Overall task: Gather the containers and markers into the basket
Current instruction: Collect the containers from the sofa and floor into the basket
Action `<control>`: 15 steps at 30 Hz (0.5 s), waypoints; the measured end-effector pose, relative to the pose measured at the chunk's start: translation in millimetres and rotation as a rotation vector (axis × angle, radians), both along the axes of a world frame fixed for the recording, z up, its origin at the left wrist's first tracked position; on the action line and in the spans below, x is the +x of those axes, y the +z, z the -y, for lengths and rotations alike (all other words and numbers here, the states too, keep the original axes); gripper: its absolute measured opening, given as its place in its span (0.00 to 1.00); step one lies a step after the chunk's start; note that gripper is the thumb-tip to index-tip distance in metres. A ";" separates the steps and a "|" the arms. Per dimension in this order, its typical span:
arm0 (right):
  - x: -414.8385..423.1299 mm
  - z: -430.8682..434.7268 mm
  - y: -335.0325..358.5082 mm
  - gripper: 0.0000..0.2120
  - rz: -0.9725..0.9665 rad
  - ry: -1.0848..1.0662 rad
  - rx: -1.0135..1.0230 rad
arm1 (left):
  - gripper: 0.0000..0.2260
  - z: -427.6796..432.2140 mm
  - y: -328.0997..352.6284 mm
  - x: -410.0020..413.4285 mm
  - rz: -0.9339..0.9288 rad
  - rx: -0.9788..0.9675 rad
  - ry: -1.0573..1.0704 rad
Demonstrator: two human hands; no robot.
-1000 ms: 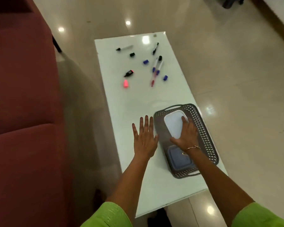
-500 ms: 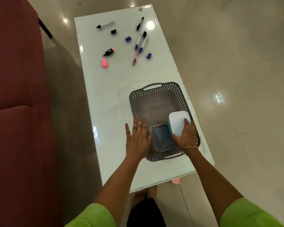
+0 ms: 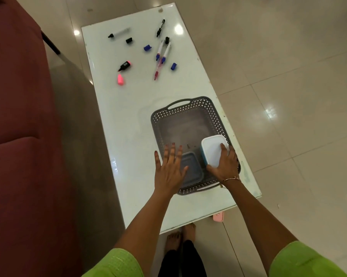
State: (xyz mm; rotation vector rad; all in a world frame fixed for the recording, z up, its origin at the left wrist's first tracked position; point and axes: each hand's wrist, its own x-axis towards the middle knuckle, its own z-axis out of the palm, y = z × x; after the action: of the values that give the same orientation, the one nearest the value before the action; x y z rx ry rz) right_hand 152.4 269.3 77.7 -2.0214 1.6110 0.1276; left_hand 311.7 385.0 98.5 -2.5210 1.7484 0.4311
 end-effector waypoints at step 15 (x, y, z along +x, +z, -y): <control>-3.5 -10.6 -14.5 0.45 -0.060 0.054 0.003 | 0.30 -7.9 -14.6 -0.4 0.012 -0.019 -0.024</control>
State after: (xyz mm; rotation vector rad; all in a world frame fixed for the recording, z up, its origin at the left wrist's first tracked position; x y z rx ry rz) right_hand 149.0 279.9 63.2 -2.0777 1.5910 0.2125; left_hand 311.3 392.9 83.9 -2.5072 1.7849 0.3993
